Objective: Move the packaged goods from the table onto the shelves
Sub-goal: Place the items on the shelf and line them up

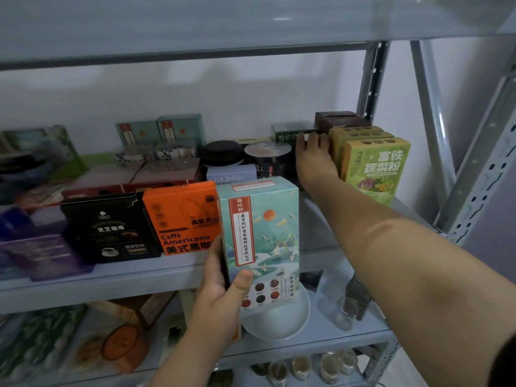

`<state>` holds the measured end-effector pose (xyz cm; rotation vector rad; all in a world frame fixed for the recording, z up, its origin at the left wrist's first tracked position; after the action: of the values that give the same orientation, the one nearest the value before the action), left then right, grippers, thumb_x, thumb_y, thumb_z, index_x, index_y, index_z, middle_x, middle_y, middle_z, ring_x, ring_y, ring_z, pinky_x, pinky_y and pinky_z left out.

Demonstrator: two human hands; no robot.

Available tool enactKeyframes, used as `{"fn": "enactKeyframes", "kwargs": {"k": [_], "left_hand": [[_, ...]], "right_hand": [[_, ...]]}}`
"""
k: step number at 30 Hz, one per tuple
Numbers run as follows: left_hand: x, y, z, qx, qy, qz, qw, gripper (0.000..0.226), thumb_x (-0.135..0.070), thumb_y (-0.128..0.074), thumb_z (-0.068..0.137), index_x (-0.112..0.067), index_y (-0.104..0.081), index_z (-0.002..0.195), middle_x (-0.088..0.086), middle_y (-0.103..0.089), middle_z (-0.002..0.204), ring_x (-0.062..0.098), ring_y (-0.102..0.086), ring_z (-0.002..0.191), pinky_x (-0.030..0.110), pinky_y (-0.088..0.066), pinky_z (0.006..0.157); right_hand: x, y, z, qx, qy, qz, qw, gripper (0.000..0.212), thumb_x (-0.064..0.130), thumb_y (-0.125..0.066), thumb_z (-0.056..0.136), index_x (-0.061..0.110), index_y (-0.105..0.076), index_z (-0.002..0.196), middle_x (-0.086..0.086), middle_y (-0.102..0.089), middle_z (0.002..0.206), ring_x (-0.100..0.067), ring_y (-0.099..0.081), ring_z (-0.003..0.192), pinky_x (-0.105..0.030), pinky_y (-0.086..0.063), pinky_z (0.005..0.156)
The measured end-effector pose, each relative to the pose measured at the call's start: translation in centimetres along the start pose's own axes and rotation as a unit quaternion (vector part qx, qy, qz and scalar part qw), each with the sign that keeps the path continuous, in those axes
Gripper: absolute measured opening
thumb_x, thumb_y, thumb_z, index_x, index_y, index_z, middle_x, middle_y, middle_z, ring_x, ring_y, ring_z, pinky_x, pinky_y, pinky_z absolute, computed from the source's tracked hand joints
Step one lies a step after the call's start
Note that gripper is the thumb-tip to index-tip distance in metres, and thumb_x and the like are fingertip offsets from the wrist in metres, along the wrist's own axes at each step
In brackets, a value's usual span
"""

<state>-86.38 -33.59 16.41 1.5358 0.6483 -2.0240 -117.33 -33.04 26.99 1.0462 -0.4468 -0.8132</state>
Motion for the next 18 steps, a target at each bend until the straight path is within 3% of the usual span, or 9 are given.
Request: {"fn": "enactKeyframes", "kwargs": {"k": [3, 5, 7, 9, 10, 12, 14, 16, 18], "left_hand": [[-0.2, -0.2, -0.1, 0.003, -0.002, -0.005, 1.000, 0.072, -0.033, -0.063, 0.082, -0.032, -0.036, 0.149, -0.019, -0.067, 0.126, 0.005, -0.066, 0.114, 0.017, -0.055, 0.082], [-0.4, -0.3, -0.1, -0.003, -0.006, -0.005, 1.000, 0.071, -0.035, -0.064, 0.084, -0.033, -0.036, 0.149, -0.018, -0.066, 0.128, 0.007, -0.066, 0.115, 0.019, -0.055, 0.084], [-0.7, -0.5, 0.2, -0.011, -0.007, -0.005, 1.000, 0.065, -0.037, -0.066, 0.092, -0.034, -0.036, 0.150, -0.017, -0.066, 0.129, 0.007, -0.066, 0.116, 0.021, -0.056, 0.083], [-0.8, -0.8, 0.8, -0.021, -0.002, -0.017, 1.000, 0.065, -0.033, -0.062, 0.091, -0.034, -0.036, 0.151, -0.016, -0.066, 0.129, 0.007, -0.067, 0.113, 0.020, -0.057, 0.080], [-0.8, -1.2, 1.1, -0.021, 0.000, -0.030, 0.999, 0.067, -0.032, -0.060, 0.089, -0.034, -0.035, 0.151, -0.015, -0.067, 0.128, 0.007, -0.067, 0.112, 0.020, -0.057, 0.079], [-1.0, -2.2, 1.7, -0.017, 0.000, -0.040, 0.999, 0.071, -0.033, -0.059, 0.087, -0.034, -0.032, 0.152, -0.017, -0.068, 0.125, 0.007, -0.068, 0.111, 0.022, -0.058, 0.078], [-1.2, -3.7, 2.3, -0.010, -0.006, -0.028, 1.000, 0.073, -0.036, -0.058, 0.085, -0.035, -0.030, 0.153, -0.015, -0.067, 0.126, 0.003, -0.068, 0.109, 0.020, -0.057, 0.077], [-1.4, -5.5, 2.7, 0.002, -0.015, -0.007, 1.000, 0.075, -0.037, -0.056, 0.085, -0.035, -0.026, 0.153, -0.010, -0.058, 0.135, -0.003, -0.066, 0.106, 0.017, -0.056, 0.074], [-1.7, -7.5, 3.0, 0.025, -0.022, 0.011, 0.999, 0.074, -0.037, -0.056, 0.085, -0.034, -0.025, 0.152, -0.007, -0.056, 0.137, -0.003, -0.066, 0.106, 0.017, -0.055, 0.074]], "right_hand": [[-0.2, 0.8, -1.5, 0.006, 0.009, 0.129, 0.992, 0.077, 0.003, -0.044, 0.098, 0.011, -0.001, 0.161, -0.029, -0.020, 0.156, -0.044, -0.024, 0.144, -0.050, -0.034, 0.113], [-0.3, 2.1, -4.3, -0.037, 0.016, 0.352, 0.935, 0.072, 0.010, -0.049, 0.100, 0.016, -0.010, 0.161, -0.020, -0.040, 0.150, -0.031, -0.045, 0.134, -0.038, -0.042, 0.104], [-0.6, 2.4, -8.6, -0.032, -0.027, 0.604, 0.796, 0.057, 0.028, -0.050, 0.104, 0.021, -0.029, 0.157, -0.008, -0.062, 0.130, -0.020, -0.061, 0.117, -0.031, -0.050, 0.093], [-0.1, 0.5, -12.7, 0.067, -0.088, 0.777, 0.620, 0.052, 0.050, -0.043, 0.103, 0.023, -0.046, 0.147, -0.002, -0.069, 0.116, -0.020, -0.065, 0.113, -0.035, -0.055, 0.084], [0.2, -0.3, -14.3, 0.109, -0.090, 0.802, 0.580, 0.056, 0.057, -0.039, 0.101, 0.023, -0.050, 0.144, 0.001, -0.069, 0.114, -0.022, -0.065, 0.114, -0.038, -0.057, 0.083], [0.4, -0.8, -16.8, 0.147, -0.030, 0.776, 0.612, 0.051, 0.053, -0.046, 0.098, 0.026, -0.052, 0.142, 0.007, -0.069, 0.122, -0.021, -0.063, 0.120, -0.047, -0.056, 0.093], [-0.1, 0.0, -18.6, 0.134, 0.034, 0.744, 0.654, 0.047, 0.026, -0.063, 0.093, 0.027, -0.053, 0.138, 0.010, -0.069, 0.127, -0.016, -0.064, 0.120, -0.039, -0.055, 0.096], [-1.3, 0.5, -19.3, 0.123, 0.043, 0.740, 0.660, 0.056, 0.014, -0.071, 0.083, 0.027, -0.053, 0.135, 0.007, -0.070, 0.126, -0.017, -0.066, 0.117, -0.033, -0.056, 0.091], [-3.1, 0.9, -19.6, 0.110, 0.028, 0.740, 0.663, 0.062, 0.015, -0.075, 0.081, 0.027, -0.052, 0.138, 0.002, -0.070, 0.126, -0.020, -0.067, 0.117, -0.037, -0.057, 0.091]]}}
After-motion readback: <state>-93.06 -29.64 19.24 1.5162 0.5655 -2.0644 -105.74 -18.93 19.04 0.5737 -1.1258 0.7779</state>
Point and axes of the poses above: each hand's wrist, its own z-axis towards the middle knuckle, its own y-axis out of the back of the hand, x = y × z, the point moved 7 cm from there along z, towards the middle knuckle
